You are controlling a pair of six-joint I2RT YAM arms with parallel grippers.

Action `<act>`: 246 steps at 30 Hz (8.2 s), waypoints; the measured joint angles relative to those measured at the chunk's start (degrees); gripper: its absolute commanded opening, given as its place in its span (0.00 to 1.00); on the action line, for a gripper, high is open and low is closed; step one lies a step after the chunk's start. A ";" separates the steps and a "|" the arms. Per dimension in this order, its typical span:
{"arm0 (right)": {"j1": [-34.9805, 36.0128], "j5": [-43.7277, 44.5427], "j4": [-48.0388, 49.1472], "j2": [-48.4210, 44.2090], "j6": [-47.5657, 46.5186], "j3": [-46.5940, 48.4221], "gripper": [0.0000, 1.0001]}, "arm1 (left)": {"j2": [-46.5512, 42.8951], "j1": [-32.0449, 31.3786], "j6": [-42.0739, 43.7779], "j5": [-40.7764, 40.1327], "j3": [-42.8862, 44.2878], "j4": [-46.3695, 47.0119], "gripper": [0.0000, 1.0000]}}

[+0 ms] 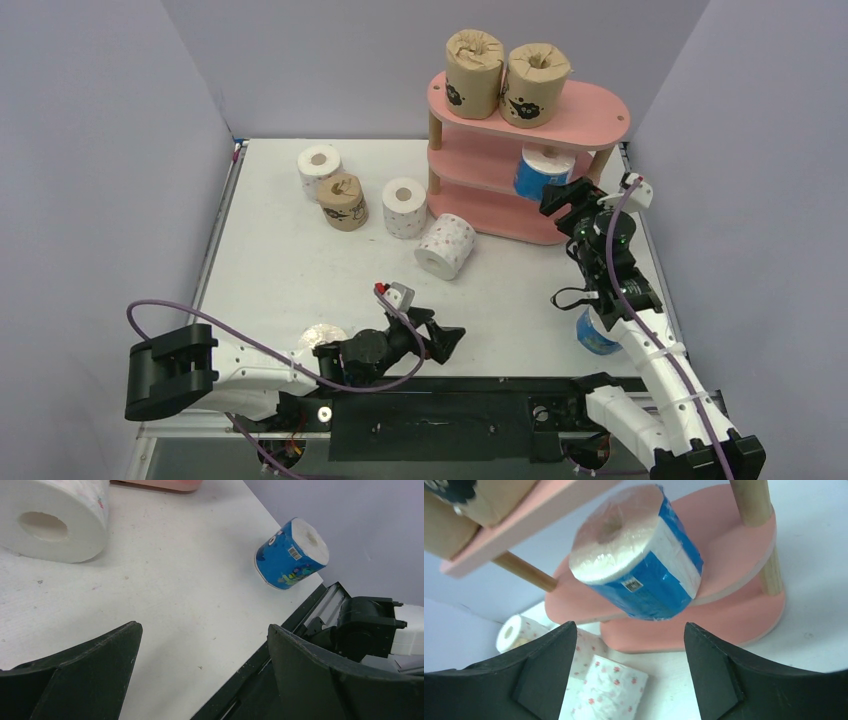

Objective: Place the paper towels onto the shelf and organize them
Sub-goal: Place the paper towel on the shelf, then move the paper towel to the shelf.

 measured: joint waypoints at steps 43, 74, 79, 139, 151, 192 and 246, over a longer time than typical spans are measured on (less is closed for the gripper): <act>-14.16 -22.34 33.24 11.13 16.44 -9.97 0.80 | -7.37 -2.56 1.55 -4.31 -4.11 -0.22 0.96; -14.97 -16.72 29.07 19.43 19.47 -4.22 0.82 | -6.19 -2.56 1.29 -5.60 -4.31 -0.17 0.96; -14.40 -16.70 29.86 20.46 20.11 -4.17 0.81 | -5.55 -2.56 1.31 -5.62 -4.31 -0.15 0.96; -0.85 -11.76 32.48 26.32 20.85 0.81 0.81 | -11.87 -2.56 1.36 -9.16 -7.10 -2.82 0.96; -1.88 -14.71 35.50 25.94 19.74 -1.79 0.51 | -11.17 -2.56 1.31 -9.14 -7.10 -2.86 0.96; 1.11 -15.43 35.15 26.47 19.74 -0.37 0.67 | -10.75 -2.56 0.83 -9.16 -7.15 -2.86 0.96; 8.37 -12.90 32.20 37.59 -31.47 8.83 0.70 | -9.99 -2.56 2.89 -10.51 -7.65 -2.86 0.96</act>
